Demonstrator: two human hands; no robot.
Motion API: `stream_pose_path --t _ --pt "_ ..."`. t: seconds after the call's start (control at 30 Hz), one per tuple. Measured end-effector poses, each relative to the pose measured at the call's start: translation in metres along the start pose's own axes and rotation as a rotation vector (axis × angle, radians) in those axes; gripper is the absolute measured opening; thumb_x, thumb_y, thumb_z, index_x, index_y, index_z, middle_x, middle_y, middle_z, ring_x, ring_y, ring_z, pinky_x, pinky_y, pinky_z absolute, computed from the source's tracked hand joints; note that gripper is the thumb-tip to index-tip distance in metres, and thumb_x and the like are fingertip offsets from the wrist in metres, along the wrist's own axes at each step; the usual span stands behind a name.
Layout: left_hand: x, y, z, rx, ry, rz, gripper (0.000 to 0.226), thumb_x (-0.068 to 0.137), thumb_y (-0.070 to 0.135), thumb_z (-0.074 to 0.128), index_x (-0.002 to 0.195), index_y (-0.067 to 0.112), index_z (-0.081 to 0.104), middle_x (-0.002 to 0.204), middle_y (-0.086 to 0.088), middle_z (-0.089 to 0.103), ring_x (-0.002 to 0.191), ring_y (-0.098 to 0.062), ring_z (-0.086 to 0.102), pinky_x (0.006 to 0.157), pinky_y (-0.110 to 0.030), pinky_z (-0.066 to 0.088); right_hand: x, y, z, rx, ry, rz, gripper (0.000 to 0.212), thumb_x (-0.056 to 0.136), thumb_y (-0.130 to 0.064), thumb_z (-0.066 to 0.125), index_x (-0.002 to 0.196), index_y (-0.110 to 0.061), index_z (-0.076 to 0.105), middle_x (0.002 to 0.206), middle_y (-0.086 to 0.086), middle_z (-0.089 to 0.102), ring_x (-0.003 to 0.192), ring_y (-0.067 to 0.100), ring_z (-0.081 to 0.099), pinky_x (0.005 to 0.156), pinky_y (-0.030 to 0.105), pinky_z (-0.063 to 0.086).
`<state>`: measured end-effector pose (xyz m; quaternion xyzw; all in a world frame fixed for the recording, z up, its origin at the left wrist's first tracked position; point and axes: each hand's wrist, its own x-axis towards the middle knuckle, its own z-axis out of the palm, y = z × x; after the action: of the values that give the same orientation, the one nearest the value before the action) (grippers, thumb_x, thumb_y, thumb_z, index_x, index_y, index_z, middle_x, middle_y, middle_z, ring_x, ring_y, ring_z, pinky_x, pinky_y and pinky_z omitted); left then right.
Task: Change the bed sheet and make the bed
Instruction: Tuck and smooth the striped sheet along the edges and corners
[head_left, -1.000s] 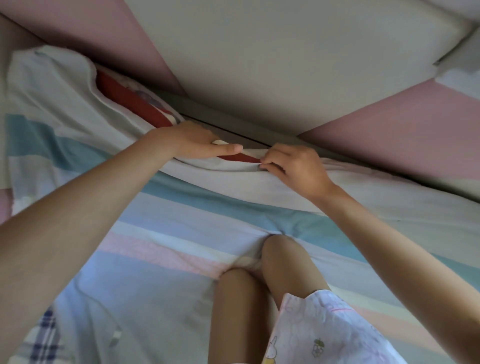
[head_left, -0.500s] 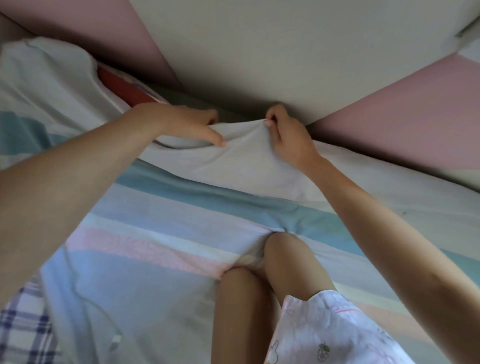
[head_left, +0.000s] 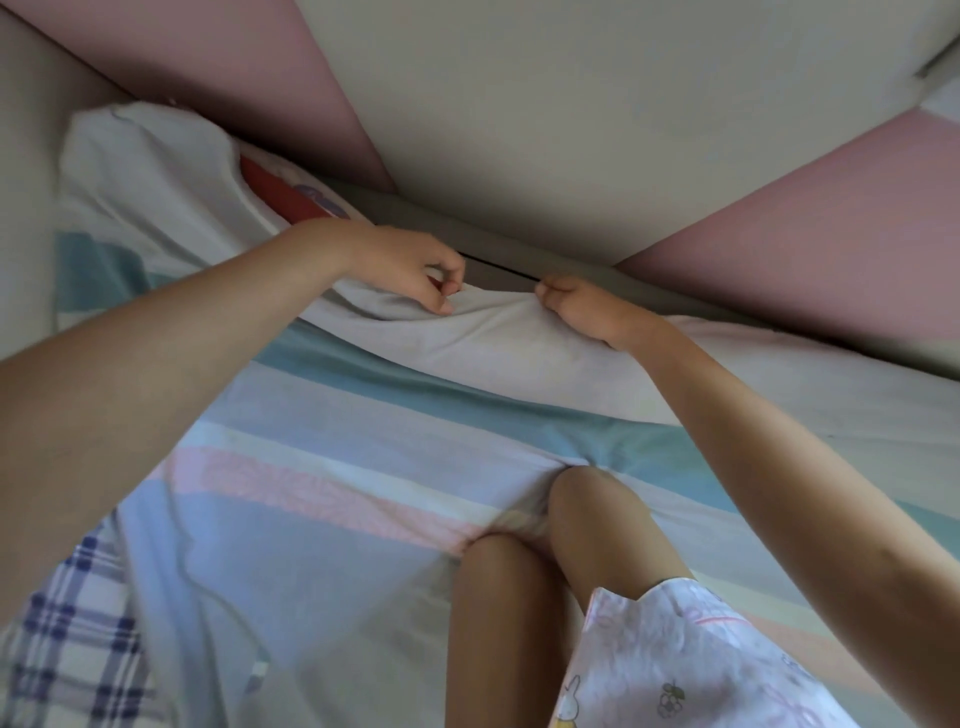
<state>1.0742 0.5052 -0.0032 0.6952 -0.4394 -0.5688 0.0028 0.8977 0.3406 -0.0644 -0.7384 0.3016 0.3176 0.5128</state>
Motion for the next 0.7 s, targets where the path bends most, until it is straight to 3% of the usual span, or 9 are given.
stream_pose_path --t 0.03,0.1,0.13,0.2,0.3,0.4,0.5,0.6,0.7 --pt "0.0 -0.001 0.001 0.017 0.003 -0.013 0.019 0.08 0.043 0.067 0.077 0.028 0.055 0.082 0.014 0.057 0.077 -0.011 0.05 0.07 -0.032 0.035 0.002 -0.002 0.0 0.015 -0.032 0.016 0.038 0.104 -0.027 0.037 0.137 -0.013 0.048 0.141 0.004 0.047 0.132 0.022 0.04 0.104 0.025 0.027" --pt "-0.001 -0.004 0.003 0.026 0.008 -0.037 0.016 0.083 0.041 0.066 0.077 0.029 0.059 0.08 0.014 0.057 0.076 -0.01 0.05 0.066 -0.03 0.035 0.006 -0.015 -0.001 0.066 -0.115 0.034 0.023 0.1 -0.025 0.041 0.105 -0.018 0.063 0.105 0.001 0.064 0.099 0.019 0.057 0.083 0.027 0.043" --pt "-0.002 -0.004 0.005 0.022 0.006 -0.044 0.016 0.083 0.042 0.066 0.077 0.029 0.059 0.08 0.013 0.057 0.077 -0.011 0.05 0.066 -0.03 0.035 0.009 -0.025 0.001 0.12 -0.162 0.049 0.024 0.098 -0.028 0.043 0.088 -0.018 0.063 0.088 -0.001 0.063 0.082 0.016 0.057 0.072 0.027 0.043" --pt "-0.004 -0.004 0.004 0.032 -0.003 -0.053 0.017 0.085 0.043 0.064 0.077 0.029 0.06 0.078 0.011 0.057 0.074 -0.012 0.049 0.065 -0.03 0.034 0.014 -0.048 0.007 0.239 -0.273 0.053 0.037 0.097 -0.039 0.041 0.075 -0.017 0.06 0.076 0.0 0.06 0.07 0.012 0.053 0.07 0.026 0.042" --pt "-0.006 -0.002 0.004 0.04 -0.034 -0.077 0.021 0.094 0.039 0.052 0.087 0.023 0.062 0.083 0.007 0.058 0.08 -0.015 0.051 0.068 -0.029 0.036 0.02 -0.072 0.021 0.291 -0.416 0.027 0.042 0.094 -0.051 0.044 0.083 -0.016 0.064 0.081 -0.002 0.064 0.075 0.011 0.059 0.076 0.023 0.046" --pt "-0.005 -0.001 0.005 -0.006 0.0 -0.128 0.022 0.101 0.037 0.037 0.107 0.027 0.055 0.113 0.005 0.057 0.103 -0.017 0.051 0.089 -0.03 0.039 0.017 -0.068 0.023 0.32 -0.469 0.02 0.032 0.091 -0.039 0.059 0.11 -0.015 0.065 0.111 0.003 0.07 0.104 0.015 0.065 0.093 0.027 0.049" --pt "0.002 0.002 0.002 0.03 0.036 -0.116 0.026 0.103 0.037 0.03 0.108 0.026 0.053 0.124 -0.001 0.055 0.106 -0.017 0.048 0.096 -0.034 0.036 0.011 -0.053 0.024 0.367 -0.45 -0.044 0.04 0.091 -0.027 0.062 0.126 -0.009 0.054 0.122 0.007 0.064 0.113 0.018 0.061 0.097 0.031 0.049" --pt "0.011 0.007 -0.001 0.108 -0.052 -0.17 0.04 0.102 0.042 0.029 0.125 0.018 0.053 0.129 -0.003 0.052 0.113 -0.021 0.049 0.097 -0.034 0.035 0.006 -0.047 0.032 0.395 -0.418 -0.074 0.021 0.094 -0.023 0.059 0.114 -0.017 0.059 0.113 0.001 0.065 0.107 0.015 0.062 0.097 0.029 0.049" --pt "0.015 0.009 -0.001 0.13 -0.092 -0.124 0.037 0.1 0.044 0.036 0.105 0.015 0.058 0.113 -0.003 0.059 0.098 -0.019 0.052 0.089 -0.034 0.039 0.007 -0.042 0.037 0.406 -0.329 -0.029 0.021 0.099 -0.032 0.05 0.11 -0.018 0.061 0.112 0.003 0.065 0.106 0.016 0.061 0.1 0.033 0.046"
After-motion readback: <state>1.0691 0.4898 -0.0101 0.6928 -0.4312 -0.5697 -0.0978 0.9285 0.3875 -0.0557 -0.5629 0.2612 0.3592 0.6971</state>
